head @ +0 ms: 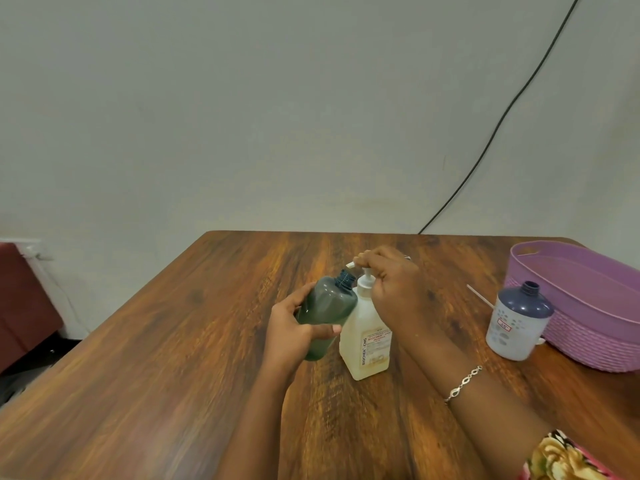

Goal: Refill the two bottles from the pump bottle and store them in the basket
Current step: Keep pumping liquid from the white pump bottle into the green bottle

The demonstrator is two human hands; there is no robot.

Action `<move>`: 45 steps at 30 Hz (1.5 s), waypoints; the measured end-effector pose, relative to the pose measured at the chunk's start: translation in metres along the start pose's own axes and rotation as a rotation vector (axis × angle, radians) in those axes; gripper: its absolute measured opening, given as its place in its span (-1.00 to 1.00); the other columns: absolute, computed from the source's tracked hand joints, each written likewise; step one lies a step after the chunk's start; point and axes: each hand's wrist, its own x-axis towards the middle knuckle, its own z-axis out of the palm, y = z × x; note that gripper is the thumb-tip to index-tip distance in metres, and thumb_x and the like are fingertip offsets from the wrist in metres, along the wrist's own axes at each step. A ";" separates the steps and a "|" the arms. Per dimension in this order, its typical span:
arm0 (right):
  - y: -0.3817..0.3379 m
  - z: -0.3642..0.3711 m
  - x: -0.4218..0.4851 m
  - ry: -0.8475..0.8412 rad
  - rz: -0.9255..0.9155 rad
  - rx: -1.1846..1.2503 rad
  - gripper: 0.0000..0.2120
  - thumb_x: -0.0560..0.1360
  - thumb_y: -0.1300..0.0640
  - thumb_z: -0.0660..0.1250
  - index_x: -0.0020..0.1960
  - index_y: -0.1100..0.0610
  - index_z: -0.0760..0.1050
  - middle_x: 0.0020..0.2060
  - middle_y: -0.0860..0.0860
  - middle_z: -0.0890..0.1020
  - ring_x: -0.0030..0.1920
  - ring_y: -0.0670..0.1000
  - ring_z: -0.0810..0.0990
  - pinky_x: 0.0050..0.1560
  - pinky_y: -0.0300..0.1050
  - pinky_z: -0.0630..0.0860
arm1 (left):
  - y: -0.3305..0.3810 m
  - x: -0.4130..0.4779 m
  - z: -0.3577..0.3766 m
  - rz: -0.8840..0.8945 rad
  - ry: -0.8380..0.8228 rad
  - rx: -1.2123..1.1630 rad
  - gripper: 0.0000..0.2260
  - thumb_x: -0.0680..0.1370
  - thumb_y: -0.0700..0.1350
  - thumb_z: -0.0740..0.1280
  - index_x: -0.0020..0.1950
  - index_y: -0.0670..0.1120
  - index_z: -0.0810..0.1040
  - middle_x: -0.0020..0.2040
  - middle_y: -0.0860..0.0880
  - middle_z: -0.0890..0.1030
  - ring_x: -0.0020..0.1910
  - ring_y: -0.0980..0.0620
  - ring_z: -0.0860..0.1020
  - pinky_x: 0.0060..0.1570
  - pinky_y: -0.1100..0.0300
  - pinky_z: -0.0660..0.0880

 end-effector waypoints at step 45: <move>-0.002 -0.006 0.032 0.006 1.083 0.852 -0.84 0.34 0.50 0.36 -0.29 0.28 0.49 -0.43 0.15 0.52 -0.48 -0.02 0.42 -0.44 -0.23 0.38 | -0.003 0.006 -0.001 -0.032 -0.014 -0.030 -0.37 0.25 -0.38 0.50 0.23 0.05 0.47 0.05 0.13 0.51 0.02 0.15 0.48 -0.12 0.21 0.45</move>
